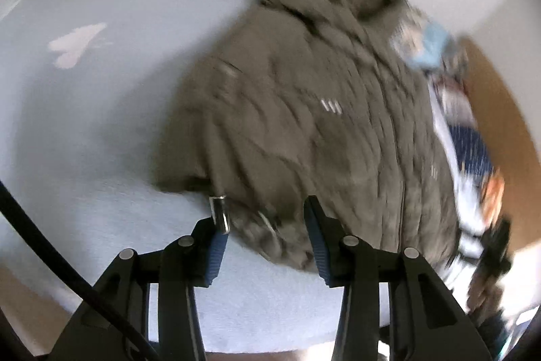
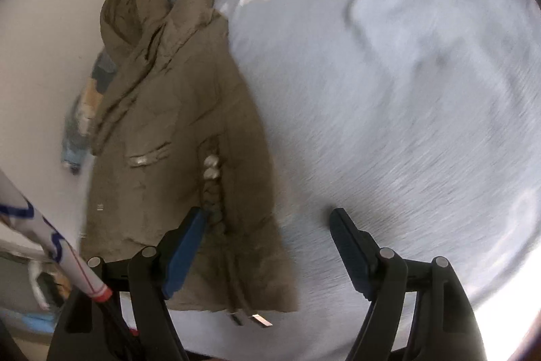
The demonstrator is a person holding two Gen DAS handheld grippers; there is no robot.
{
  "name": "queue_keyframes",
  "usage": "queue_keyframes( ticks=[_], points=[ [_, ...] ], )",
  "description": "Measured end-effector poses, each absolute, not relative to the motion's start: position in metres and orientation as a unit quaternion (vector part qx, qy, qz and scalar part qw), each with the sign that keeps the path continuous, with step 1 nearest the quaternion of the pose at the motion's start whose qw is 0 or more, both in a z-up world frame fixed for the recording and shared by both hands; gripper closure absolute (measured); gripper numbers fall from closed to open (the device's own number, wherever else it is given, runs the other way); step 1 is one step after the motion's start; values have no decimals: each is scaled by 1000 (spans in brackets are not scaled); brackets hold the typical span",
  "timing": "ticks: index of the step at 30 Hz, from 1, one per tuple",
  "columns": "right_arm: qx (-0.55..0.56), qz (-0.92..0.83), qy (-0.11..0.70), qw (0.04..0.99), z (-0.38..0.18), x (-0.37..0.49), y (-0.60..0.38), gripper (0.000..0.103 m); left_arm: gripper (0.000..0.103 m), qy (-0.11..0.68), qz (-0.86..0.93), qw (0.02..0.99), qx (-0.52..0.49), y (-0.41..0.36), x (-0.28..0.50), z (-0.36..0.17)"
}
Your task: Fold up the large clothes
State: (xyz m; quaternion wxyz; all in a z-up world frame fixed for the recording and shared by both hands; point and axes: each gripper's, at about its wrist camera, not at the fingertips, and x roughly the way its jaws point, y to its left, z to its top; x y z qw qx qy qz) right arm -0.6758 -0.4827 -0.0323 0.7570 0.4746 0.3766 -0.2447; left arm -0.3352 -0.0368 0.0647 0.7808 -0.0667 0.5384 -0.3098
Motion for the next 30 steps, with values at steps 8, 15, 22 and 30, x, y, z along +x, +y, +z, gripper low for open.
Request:
queue_keyframes(
  ticks=[8,15,22,30],
  points=[
    [459,-218,384,771,-36,-663,-465,79,41,572,-280,755,-159,-24,-292,35],
    [334,-286,415,797,-15,-647,-445,84,77,562,-281,770,-111,-28,-303,37],
    [318,-333,415,785,-8,-661,-457,84,74,548,-295,780,-59,-32,-319,46],
    [374,-344,387,769,-3,-677,-466,42,43,503,-205,837,-71,1,-304,75]
  ],
)
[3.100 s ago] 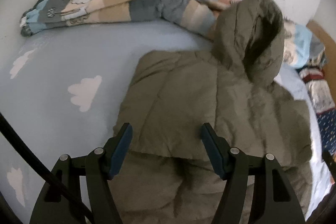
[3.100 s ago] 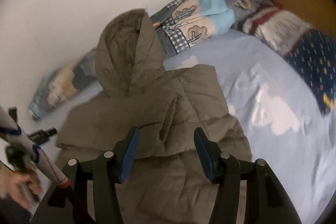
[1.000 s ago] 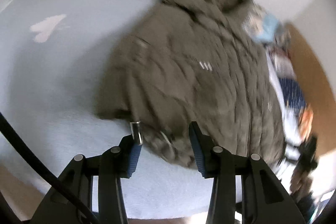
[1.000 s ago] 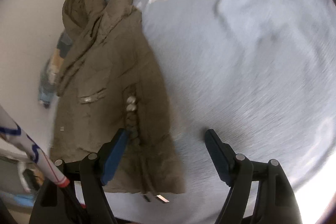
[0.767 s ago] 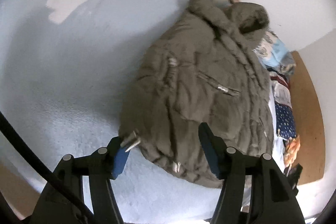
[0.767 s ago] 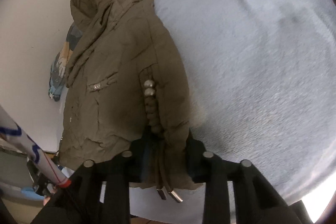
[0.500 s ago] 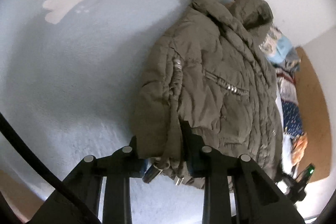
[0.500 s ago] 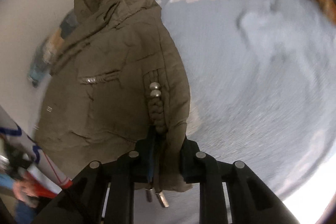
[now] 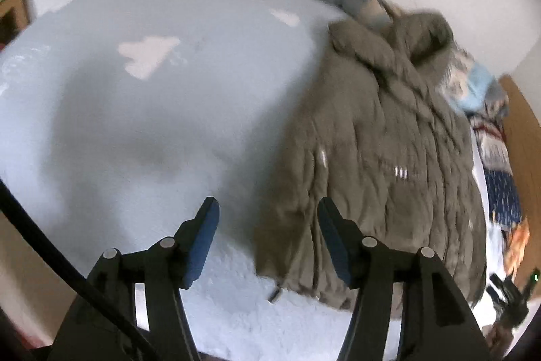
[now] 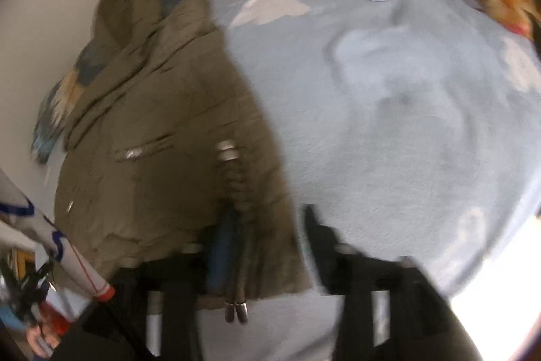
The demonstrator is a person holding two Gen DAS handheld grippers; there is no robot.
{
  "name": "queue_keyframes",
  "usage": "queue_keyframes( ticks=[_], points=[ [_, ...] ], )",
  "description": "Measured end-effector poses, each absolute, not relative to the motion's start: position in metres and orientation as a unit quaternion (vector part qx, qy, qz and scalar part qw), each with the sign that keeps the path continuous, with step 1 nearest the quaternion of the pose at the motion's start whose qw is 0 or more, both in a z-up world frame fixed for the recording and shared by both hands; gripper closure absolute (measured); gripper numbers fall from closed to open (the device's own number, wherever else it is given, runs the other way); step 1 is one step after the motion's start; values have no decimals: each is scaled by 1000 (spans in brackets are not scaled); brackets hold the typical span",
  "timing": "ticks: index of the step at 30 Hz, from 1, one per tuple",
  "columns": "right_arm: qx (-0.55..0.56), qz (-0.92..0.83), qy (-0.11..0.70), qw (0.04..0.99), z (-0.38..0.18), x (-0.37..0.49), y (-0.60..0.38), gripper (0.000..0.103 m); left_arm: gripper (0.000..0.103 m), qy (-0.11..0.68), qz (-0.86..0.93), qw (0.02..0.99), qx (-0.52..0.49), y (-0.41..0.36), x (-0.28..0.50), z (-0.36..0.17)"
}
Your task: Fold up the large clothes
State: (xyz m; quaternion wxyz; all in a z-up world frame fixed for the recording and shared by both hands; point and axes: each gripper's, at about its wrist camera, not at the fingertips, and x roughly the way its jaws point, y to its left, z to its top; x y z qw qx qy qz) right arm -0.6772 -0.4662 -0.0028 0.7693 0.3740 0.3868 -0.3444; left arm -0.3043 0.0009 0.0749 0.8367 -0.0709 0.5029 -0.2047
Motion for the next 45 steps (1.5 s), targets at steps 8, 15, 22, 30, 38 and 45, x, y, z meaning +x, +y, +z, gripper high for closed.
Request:
queue_keyframes(
  ticks=[8,15,22,30,38,45],
  points=[
    [301,-348,301,835,48,-666,-442,42,38,439,-267,856,63,-87,-342,96],
    [224,-264,388,854,22,-582,-386,43,34,425,-287,842,169,-159,-376,65],
    [166,-260,449,839,-12,-548,-367,43,22,443,-256,838,192,-181,-372,31],
    [164,-259,467,830,-28,-547,-366,40,13,443,-242,845,177,-175,-370,22],
    [176,-264,467,825,-27,-544,-369,38,8,463,-218,842,172,-177,-365,20],
    [210,-256,455,827,-28,-546,-374,30,8,466,-205,841,184,-179,-371,24]
  ],
)
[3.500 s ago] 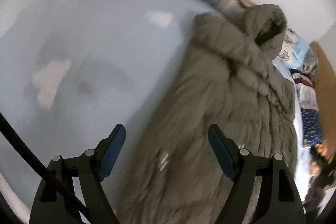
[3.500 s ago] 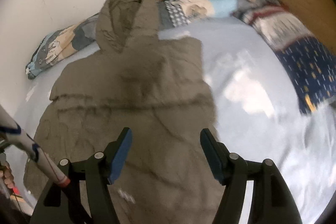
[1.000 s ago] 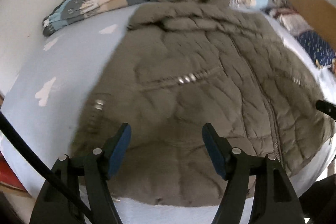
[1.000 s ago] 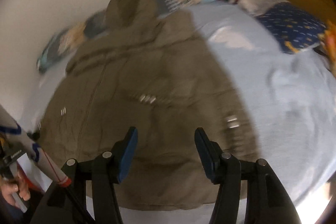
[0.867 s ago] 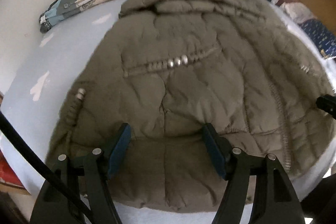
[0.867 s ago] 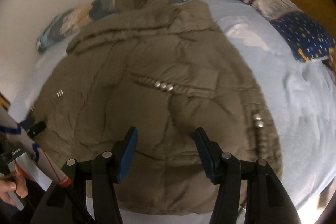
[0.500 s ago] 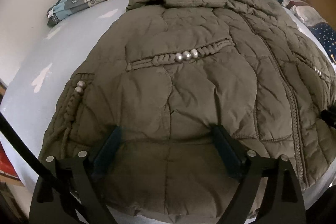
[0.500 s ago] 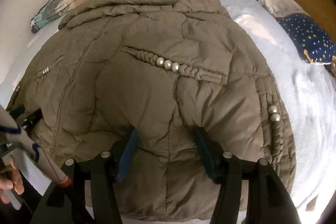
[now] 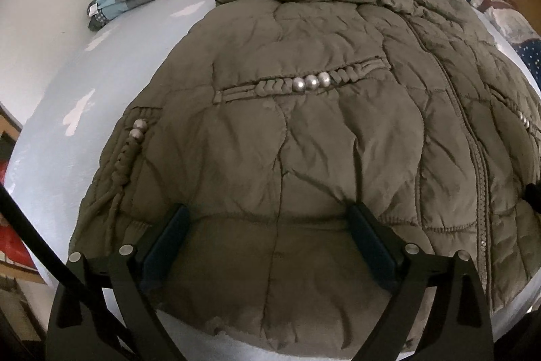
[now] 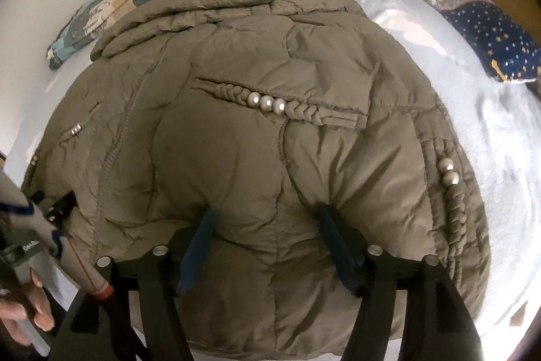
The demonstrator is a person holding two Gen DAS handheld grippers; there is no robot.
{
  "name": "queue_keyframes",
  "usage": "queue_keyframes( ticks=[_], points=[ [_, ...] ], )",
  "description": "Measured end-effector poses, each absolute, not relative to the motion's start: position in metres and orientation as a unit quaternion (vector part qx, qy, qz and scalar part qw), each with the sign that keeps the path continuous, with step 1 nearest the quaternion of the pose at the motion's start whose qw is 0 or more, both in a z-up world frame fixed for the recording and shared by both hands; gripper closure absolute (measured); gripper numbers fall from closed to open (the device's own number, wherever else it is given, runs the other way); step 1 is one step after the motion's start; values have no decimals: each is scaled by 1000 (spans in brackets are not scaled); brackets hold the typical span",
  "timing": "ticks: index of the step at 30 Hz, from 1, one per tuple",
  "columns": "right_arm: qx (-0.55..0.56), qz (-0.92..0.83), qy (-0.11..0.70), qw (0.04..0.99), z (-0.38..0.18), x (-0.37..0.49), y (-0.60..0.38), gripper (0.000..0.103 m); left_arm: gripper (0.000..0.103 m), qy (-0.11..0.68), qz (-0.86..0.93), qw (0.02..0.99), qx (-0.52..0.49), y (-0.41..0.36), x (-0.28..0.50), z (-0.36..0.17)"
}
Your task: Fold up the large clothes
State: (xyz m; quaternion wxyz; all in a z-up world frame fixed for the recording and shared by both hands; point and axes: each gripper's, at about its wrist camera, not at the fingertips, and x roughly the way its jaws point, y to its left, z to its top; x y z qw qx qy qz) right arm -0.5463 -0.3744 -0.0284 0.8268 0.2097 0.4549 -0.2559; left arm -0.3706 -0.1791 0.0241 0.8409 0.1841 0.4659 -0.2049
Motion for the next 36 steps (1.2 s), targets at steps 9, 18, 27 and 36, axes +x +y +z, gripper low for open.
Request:
queue_keyframes(
  ticks=[9,18,27,36],
  points=[
    [235,-274,432,827,-7,-553,-363,26,8,411,-230,860,198,-184,-403,57],
    [229,-258,375,861,28,-566,-342,26,8,346,-260,878,203,-190,-429,93],
    [266,-244,364,858,27,-569,-353,26,8,360,-281,870,183,-205,-409,119],
    [297,-229,357,855,26,-567,-367,26,8,374,-291,866,158,-235,-358,139]
  ],
)
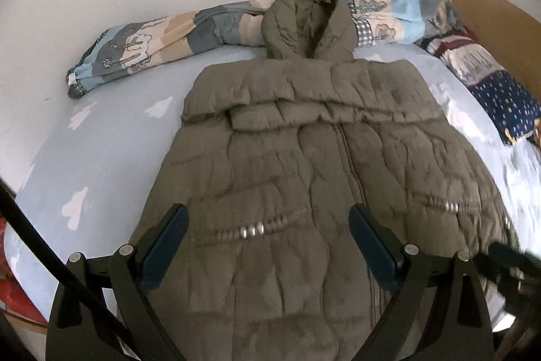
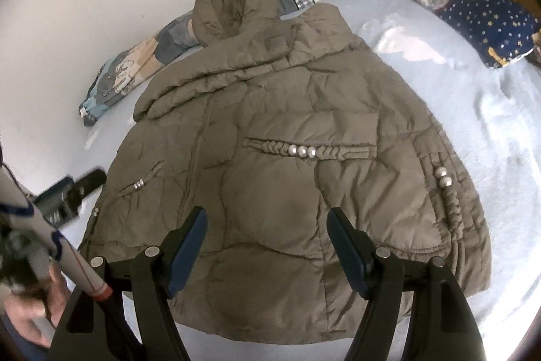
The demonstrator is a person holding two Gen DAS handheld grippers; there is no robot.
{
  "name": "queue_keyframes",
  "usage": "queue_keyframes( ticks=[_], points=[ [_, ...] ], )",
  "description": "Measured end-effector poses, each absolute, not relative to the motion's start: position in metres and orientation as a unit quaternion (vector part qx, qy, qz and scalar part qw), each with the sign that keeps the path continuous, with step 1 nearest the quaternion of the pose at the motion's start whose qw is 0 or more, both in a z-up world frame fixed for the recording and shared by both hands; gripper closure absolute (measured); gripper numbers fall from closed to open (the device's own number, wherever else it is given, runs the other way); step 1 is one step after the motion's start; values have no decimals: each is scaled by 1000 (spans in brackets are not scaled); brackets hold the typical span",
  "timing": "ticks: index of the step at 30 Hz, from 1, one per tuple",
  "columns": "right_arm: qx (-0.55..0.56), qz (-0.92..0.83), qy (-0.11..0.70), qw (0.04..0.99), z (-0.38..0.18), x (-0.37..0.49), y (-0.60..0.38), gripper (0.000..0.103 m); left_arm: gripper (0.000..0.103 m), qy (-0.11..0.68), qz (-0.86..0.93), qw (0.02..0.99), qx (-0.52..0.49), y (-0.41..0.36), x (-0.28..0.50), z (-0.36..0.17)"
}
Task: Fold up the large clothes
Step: 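Move the right gripper over the jacket body toward the hood, then close the right gripper on the tip of the jacket hood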
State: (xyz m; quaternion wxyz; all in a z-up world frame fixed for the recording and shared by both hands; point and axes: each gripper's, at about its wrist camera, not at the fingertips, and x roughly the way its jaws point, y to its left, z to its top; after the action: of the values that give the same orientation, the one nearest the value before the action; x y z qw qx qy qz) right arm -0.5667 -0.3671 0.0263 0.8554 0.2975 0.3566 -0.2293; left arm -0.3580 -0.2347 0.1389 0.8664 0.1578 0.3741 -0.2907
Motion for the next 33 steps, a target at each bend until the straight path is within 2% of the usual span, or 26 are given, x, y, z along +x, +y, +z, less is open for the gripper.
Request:
queue_keyframes(
  ticks=[7,14,21,27,33],
  points=[
    [308,-208,363,855,44,-552,-384,26,8,381,-293,869,119,-269,-283,160],
    [284,-204,357,866,117,-495,-427,26,8,388,-298,868,83,-278,-210,150],
    [242,-215,357,876,186,-387,-501,26,8,391,-315,863,57,-269,-184,154],
    [251,-242,339,874,202,-290,-574,26,8,389,-321,861,66,-266,-180,145],
    [255,-266,329,869,193,-207,-634,26,8,398,-318,859,60,-261,-167,130]
  ],
)
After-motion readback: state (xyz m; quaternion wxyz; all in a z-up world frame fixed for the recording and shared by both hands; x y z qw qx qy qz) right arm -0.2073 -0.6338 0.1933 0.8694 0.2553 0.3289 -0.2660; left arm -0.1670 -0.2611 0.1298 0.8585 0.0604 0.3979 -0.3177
